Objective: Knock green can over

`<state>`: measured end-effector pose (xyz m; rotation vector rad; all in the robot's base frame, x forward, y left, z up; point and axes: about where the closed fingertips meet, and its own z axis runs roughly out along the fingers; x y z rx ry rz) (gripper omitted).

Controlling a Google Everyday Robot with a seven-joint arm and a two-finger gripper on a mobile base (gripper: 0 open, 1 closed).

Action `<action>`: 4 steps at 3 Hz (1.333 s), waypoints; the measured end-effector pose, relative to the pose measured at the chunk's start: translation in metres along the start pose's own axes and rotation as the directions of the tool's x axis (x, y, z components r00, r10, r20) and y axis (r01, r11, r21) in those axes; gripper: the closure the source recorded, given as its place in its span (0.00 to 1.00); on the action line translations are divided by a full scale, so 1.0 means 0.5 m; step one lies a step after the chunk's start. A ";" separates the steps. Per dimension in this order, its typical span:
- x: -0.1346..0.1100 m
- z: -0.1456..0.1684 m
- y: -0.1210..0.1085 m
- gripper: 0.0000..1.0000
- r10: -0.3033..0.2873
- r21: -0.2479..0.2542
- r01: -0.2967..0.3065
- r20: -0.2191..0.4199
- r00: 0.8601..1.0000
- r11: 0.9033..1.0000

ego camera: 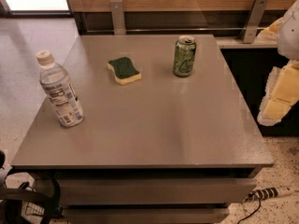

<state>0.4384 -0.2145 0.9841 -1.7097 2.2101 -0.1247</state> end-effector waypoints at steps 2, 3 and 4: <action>0.007 -0.001 -0.032 0.00 0.044 0.036 -0.045 0.032 0.999 0.998; 0.034 0.009 -0.088 0.00 0.172 0.091 -0.185 0.132 0.976 0.978; 0.050 0.027 -0.167 0.00 0.300 0.123 -0.353 0.319 0.899 0.927</action>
Offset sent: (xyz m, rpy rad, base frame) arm 0.0447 -0.0268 0.0059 0.1098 -0.0916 -0.1263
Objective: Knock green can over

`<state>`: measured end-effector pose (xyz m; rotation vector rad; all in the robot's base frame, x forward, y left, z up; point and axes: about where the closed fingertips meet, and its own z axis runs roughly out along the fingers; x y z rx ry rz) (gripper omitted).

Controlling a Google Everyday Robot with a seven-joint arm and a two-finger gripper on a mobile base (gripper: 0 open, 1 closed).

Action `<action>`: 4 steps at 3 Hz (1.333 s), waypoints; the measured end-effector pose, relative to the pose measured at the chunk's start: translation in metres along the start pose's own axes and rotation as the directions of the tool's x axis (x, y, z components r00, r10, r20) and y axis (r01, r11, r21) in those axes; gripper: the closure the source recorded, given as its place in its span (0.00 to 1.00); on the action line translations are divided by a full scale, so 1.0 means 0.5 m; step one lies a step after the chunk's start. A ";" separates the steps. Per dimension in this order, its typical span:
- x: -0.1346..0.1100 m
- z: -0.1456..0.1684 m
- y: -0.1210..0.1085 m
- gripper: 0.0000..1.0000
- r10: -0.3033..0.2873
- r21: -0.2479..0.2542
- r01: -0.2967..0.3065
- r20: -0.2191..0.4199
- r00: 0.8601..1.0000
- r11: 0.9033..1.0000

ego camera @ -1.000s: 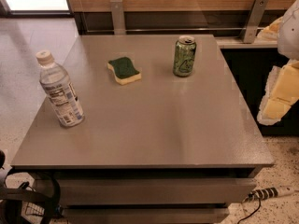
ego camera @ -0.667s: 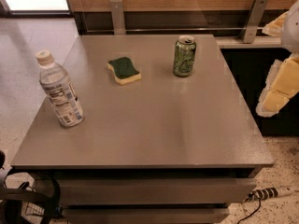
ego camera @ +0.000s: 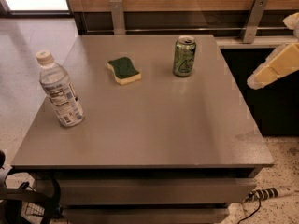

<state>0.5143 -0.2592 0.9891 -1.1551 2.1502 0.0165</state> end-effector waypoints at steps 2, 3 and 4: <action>-0.078 0.095 -0.091 0.00 0.196 -0.036 -0.198 0.389 0.900 0.980; -0.129 0.122 -0.092 0.00 0.234 -0.055 -0.240 0.508 0.829 0.969; -0.131 0.133 -0.090 0.00 0.236 -0.061 -0.239 0.506 0.829 0.969</action>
Offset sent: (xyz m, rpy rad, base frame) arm 0.1101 0.0296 -0.0013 0.6526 -0.2632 -0.0419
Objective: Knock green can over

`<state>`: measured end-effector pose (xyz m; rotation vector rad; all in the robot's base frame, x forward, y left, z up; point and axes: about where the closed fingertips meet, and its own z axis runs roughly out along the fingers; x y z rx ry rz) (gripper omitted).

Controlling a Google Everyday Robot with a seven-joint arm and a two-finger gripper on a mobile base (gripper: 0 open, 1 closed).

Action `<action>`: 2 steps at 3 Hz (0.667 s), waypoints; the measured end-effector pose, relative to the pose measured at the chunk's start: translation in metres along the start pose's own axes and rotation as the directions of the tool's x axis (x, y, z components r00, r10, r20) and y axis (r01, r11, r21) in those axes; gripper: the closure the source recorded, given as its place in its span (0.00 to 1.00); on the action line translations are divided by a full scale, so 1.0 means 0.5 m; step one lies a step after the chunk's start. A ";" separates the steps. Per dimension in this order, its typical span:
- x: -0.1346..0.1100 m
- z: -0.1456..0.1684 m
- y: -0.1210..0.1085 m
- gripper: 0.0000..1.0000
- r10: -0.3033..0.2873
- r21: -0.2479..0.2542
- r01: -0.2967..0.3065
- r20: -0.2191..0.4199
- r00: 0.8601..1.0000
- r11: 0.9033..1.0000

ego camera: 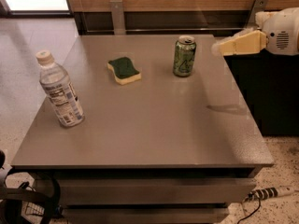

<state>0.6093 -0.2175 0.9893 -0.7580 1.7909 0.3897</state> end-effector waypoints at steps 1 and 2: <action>0.017 0.065 0.000 0.00 0.022 -0.021 -0.022 0.026 0.999 1.000; 0.046 0.145 0.005 0.00 0.066 -0.047 -0.063 0.078 0.995 0.997</action>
Offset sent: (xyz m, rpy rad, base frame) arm 0.0802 0.0646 -0.0816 0.2175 -0.0284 0.0355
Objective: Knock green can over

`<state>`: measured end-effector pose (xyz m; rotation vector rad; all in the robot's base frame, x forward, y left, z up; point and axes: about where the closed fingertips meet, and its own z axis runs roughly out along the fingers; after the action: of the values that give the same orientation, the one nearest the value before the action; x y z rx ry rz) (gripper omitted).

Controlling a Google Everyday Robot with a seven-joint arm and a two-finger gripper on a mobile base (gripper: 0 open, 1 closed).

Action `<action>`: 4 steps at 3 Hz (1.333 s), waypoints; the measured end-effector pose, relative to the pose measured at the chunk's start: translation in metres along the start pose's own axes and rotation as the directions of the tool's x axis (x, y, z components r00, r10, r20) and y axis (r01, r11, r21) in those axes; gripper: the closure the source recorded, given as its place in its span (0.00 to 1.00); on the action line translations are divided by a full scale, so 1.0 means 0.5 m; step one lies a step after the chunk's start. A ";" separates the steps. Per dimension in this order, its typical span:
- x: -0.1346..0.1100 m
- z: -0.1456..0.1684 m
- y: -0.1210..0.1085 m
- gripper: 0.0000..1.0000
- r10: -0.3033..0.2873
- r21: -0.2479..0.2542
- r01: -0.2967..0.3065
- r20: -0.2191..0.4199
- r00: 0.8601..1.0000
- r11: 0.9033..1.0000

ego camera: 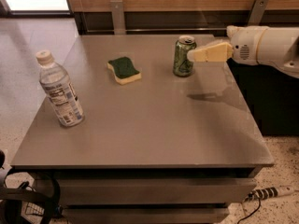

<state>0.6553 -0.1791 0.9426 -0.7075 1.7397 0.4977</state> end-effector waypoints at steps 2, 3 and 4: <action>0.065 0.111 0.020 0.00 0.088 -0.031 -0.085 0.110 0.990 0.996; 0.082 0.149 0.033 0.16 0.114 -0.038 -0.109 0.155 0.981 0.993; 0.080 0.158 0.040 0.48 0.114 -0.045 -0.108 0.159 0.981 0.993</action>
Offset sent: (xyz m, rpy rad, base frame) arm 0.0396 0.0559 -0.0756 0.2437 -0.0394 -0.0060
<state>0.6901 -0.1212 0.8821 -0.5808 1.6270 0.6477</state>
